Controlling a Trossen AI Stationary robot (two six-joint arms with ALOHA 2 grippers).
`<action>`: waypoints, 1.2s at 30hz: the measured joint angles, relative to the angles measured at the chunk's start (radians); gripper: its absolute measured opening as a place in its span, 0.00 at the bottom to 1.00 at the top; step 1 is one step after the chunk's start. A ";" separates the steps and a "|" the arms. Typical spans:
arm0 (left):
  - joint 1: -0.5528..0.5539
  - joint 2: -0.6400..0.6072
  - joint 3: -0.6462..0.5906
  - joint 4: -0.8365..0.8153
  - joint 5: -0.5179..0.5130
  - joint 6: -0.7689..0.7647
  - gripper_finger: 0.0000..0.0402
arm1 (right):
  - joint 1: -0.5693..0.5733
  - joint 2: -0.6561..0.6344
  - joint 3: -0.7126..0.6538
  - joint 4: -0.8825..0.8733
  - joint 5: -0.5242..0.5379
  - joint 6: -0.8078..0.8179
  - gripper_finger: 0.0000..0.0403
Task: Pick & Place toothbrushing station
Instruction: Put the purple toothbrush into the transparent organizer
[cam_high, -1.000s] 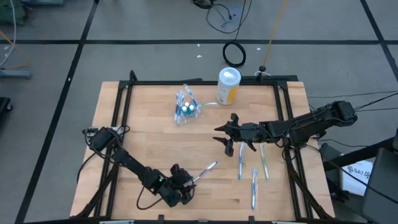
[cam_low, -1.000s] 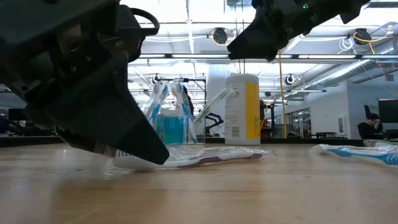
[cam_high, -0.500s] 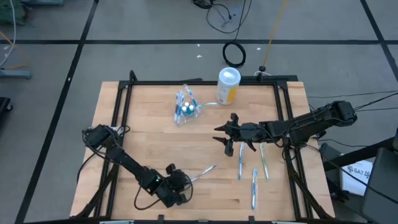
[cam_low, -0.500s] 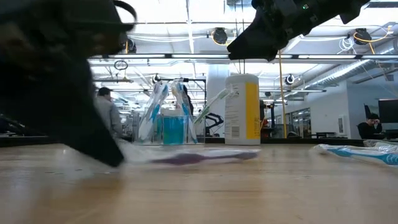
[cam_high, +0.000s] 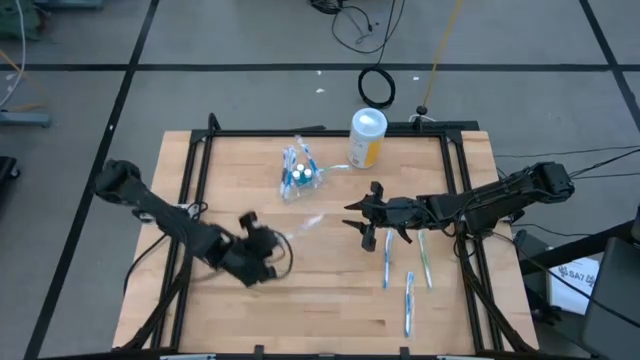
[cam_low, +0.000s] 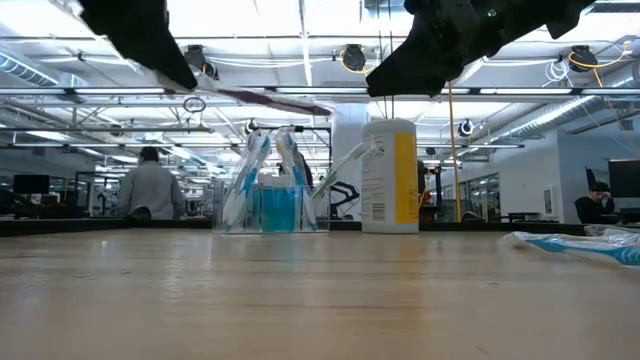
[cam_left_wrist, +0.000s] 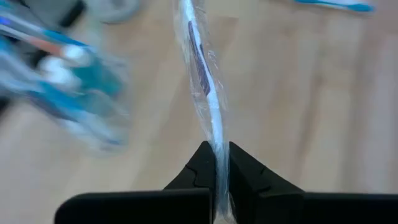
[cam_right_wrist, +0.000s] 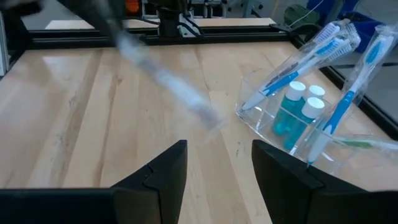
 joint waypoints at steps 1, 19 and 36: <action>0.023 -0.028 0.000 -0.028 0.000 0.029 0.03 | 0.000 0.000 0.000 0.001 0.000 -0.012 0.42; 0.498 -0.187 0.077 -0.312 0.647 -0.345 0.08 | -0.054 0.000 0.000 0.062 0.001 -0.165 0.42; 0.771 -0.285 0.079 -0.291 0.960 -0.550 0.08 | -0.061 0.000 0.000 0.083 0.001 -0.221 0.42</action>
